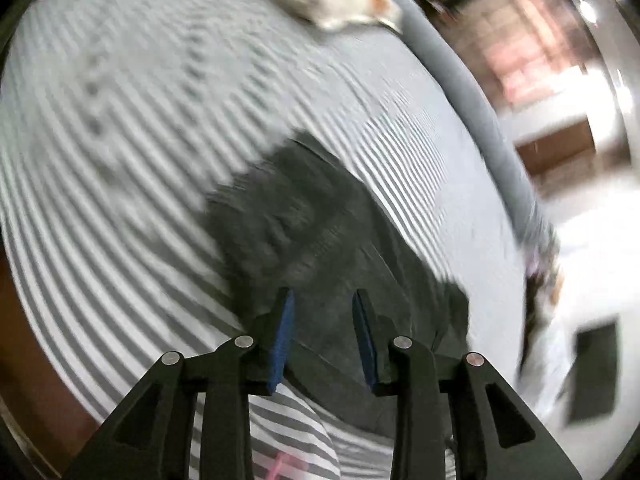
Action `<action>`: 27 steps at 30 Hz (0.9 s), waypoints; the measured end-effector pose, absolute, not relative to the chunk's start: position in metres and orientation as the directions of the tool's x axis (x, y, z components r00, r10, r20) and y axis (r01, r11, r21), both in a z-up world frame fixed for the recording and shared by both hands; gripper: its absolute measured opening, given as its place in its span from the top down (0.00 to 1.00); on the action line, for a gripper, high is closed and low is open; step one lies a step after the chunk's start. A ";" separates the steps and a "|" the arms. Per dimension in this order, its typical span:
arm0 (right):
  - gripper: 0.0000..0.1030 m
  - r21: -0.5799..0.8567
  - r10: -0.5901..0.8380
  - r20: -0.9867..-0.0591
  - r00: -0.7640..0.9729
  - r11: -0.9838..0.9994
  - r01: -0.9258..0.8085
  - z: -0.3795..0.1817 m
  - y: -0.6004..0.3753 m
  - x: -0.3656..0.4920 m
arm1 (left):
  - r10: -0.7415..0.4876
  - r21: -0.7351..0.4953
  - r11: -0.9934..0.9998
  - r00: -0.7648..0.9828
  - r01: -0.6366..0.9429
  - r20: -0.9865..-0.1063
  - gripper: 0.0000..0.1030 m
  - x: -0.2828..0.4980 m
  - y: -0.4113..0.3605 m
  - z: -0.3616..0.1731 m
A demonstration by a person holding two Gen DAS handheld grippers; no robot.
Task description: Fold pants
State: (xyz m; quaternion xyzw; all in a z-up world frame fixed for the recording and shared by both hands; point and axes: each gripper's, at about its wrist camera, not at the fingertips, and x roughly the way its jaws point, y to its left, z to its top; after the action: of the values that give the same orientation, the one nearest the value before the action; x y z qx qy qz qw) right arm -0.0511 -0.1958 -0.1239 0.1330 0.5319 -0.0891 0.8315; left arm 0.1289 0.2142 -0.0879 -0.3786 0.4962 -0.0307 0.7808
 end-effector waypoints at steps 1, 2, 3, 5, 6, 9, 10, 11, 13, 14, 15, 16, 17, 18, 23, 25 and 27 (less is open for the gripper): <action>0.47 0.133 -0.003 -0.906 0.423 0.947 0.291 -0.121 -0.195 -0.052 | -0.431 -0.634 0.690 0.506 -0.349 -0.747 0.68 0.129 0.223 -0.093; 0.47 0.139 0.002 -0.905 0.426 0.947 0.290 -0.119 -0.193 -0.053 | -0.439 -0.639 0.677 0.497 -0.365 -0.749 0.68 0.131 0.232 -0.099; 0.47 0.143 0.006 -0.904 0.428 0.947 0.287 -0.117 -0.192 -0.054 | -0.441 -0.633 0.673 0.480 -0.382 -0.758 0.68 0.132 0.240 -0.105; 0.46 0.135 0.000 -0.903 0.430 0.950 0.283 -0.114 -0.188 -0.053 | -0.468 -0.646 0.658 0.462 -0.387 -0.753 0.68 0.131 0.247 -0.114; 0.46 0.133 -0.001 -0.902 0.431 0.951 0.280 -0.114 -0.182 -0.050 | -0.495 -0.668 0.637 0.460 -0.385 -0.737 0.68 0.132 0.249 -0.118; 0.46 0.126 -0.006 -0.903 0.430 0.952 0.278 -0.108 -0.180 -0.040 | -0.590 -0.744 0.540 0.455 -0.392 -0.668 0.67 0.137 0.250 -0.135; 0.46 0.123 -0.009 -0.903 0.429 0.952 0.280 -0.107 -0.178 -0.039 | -0.595 -0.745 0.535 0.448 -0.398 -0.667 0.67 0.139 0.250 -0.138; 0.46 0.124 -0.009 -0.903 0.429 0.951 0.282 -0.107 -0.176 -0.036 | -0.588 -0.733 0.545 0.437 -0.407 -0.681 0.66 0.140 0.249 -0.142; 0.46 0.135 0.000 -0.902 0.432 0.950 0.282 -0.104 -0.173 -0.035 | -0.585 -0.724 0.557 0.426 -0.407 -0.690 0.65 0.143 0.247 -0.147; 0.46 0.135 0.000 -0.901 0.434 0.950 0.281 -0.103 -0.171 -0.033 | -0.588 -0.723 0.554 0.421 -0.412 -0.691 0.65 0.142 0.247 -0.150; 0.46 0.132 -0.002 -0.900 0.436 0.952 0.276 -0.102 -0.168 -0.031 | -0.593 -0.727 0.546 0.421 -0.417 -0.687 0.65 0.143 0.248 -0.152; 0.46 0.126 -0.005 -0.900 0.437 0.955 0.270 -0.101 -0.165 -0.029 | -0.601 -0.733 0.536 0.421 -0.419 -0.679 0.64 0.144 0.248 -0.155; 0.46 0.120 -0.009 -0.900 0.436 0.956 0.267 -0.101 -0.163 -0.027 | -0.603 -0.733 0.533 0.419 -0.423 -0.679 0.63 0.145 0.248 -0.158; 0.46 0.116 -0.011 -0.900 0.435 0.958 0.264 -0.101 -0.162 -0.026 | -0.598 -0.729 0.536 0.417 -0.426 -0.684 0.63 0.145 0.247 -0.161; 0.46 0.116 -0.006 -0.905 0.426 0.959 0.259 -0.103 -0.157 -0.024 | -0.600 -0.722 0.556 0.403 -0.411 -0.692 0.63 0.150 0.244 -0.173; 0.46 0.114 -0.005 -0.908 0.419 0.959 0.260 -0.106 -0.155 -0.022 | -0.610 -0.731 0.535 0.405 -0.423 -0.681 0.63 0.153 0.244 -0.179; 0.46 0.112 -0.003 -0.912 0.411 0.960 0.257 -0.109 -0.154 -0.021 | -0.626 -0.752 0.499 0.422 -0.430 -0.656 0.63 0.154 0.248 -0.183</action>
State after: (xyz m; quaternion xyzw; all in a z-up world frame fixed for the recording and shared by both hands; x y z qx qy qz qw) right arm -0.0209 -0.1540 -0.1087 0.1179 0.5371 -0.0782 0.8316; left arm 0.1545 0.2476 -0.1829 -0.4953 0.5328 -0.0716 0.6824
